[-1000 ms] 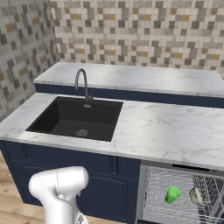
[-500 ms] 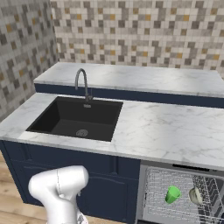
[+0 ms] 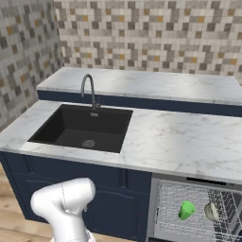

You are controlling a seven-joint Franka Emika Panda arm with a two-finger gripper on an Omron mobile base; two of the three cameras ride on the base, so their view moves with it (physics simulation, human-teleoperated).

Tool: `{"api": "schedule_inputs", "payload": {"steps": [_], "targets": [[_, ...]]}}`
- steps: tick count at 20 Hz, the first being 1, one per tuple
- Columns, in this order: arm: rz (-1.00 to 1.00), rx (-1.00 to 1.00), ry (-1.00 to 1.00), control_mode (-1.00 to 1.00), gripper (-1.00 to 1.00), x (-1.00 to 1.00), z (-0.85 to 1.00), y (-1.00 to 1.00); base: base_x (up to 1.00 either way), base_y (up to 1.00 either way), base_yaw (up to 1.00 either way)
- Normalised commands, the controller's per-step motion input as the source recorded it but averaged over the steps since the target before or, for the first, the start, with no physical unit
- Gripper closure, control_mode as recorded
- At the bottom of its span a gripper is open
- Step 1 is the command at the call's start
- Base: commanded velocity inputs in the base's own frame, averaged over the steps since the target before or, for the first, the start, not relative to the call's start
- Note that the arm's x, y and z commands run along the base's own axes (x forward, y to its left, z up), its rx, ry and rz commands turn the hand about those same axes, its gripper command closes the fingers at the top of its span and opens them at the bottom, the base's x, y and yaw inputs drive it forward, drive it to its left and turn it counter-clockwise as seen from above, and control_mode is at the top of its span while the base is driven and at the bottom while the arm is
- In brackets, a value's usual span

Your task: Pick up the cup and bowl from the counter, place them in the dishwasher, and close the dishwasher door.

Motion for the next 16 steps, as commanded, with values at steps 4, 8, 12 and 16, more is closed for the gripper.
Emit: {"api": "schedule_inputs", "payload": {"steps": [4, 8, 12, 16], "targets": [[0.0, 0.06, -0.17, -1.0, -1.0, 0.36, -0.19, -0.25, 0.0, 0.0, 0.0], [0.0, 0.14, -0.23, -1.0, -1.0, 0.6, -0.14, -0.09, 0.0, 0.0, 0.0], [0.0, 0.16, -0.24, -1.0, -1.0, 0.73, -0.05, -0.04, 0.0, 0.0, 0.0], [0.0, 0.15, -0.23, -1.0, -1.0, 0.73, -0.06, -0.01, 0.0, 0.0, 0.0]]}}
